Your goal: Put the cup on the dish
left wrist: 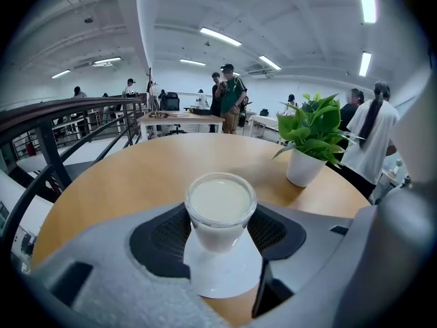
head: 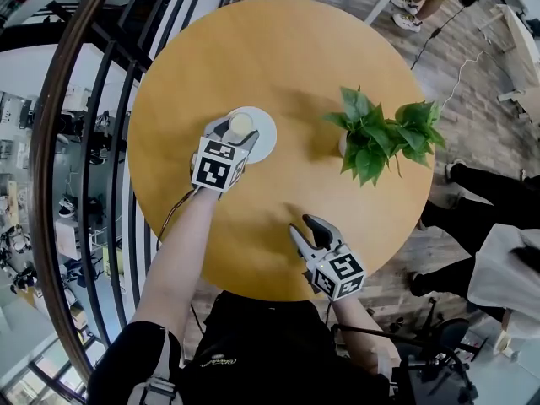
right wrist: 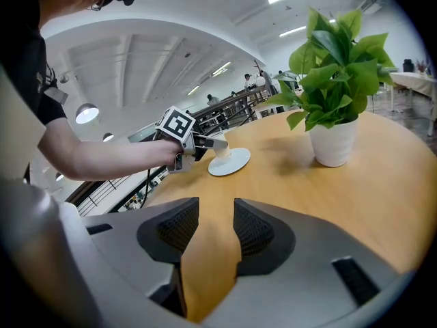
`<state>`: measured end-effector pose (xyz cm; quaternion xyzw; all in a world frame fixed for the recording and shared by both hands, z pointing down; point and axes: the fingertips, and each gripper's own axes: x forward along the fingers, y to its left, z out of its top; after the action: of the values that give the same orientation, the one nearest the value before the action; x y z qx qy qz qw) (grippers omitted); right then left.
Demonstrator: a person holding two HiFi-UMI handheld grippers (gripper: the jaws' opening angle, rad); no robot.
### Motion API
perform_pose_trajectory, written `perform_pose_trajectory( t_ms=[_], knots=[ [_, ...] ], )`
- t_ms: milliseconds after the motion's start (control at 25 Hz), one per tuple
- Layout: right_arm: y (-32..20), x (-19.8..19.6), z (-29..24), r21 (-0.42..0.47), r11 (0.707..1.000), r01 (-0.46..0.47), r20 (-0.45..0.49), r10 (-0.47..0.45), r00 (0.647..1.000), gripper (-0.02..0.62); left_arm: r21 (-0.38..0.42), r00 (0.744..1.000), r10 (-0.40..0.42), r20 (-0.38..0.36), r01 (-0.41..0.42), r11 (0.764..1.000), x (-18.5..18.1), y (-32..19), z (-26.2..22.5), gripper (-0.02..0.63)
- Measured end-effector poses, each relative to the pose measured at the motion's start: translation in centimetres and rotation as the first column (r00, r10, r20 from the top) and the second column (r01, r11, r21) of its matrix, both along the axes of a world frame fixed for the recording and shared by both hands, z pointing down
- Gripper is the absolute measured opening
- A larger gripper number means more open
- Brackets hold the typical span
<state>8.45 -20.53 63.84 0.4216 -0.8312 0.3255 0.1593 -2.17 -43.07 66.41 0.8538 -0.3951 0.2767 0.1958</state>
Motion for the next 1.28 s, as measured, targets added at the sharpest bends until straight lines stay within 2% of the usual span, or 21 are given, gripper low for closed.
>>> perform_pose_trajectory(
  t_ms=[600, 1280],
  knots=[
    [-0.1, -0.4, 0.4, -0.007, 1.000, -0.001, -0.001, 0.001, 1.000, 0.150, -0.026, 1.000, 0.020, 0.023, -0.019, 0.999, 0.4, 0.6, 2.0, 0.262],
    [0.0, -0.6, 0.3, -0.002, 1.000, 0.000, -0.005, 0.000, 1.000, 0.150, 0.029, 0.997, 0.029, 0.072, -0.031, 0.999, 0.3, 1.2, 2.3, 0.262]
  ],
)
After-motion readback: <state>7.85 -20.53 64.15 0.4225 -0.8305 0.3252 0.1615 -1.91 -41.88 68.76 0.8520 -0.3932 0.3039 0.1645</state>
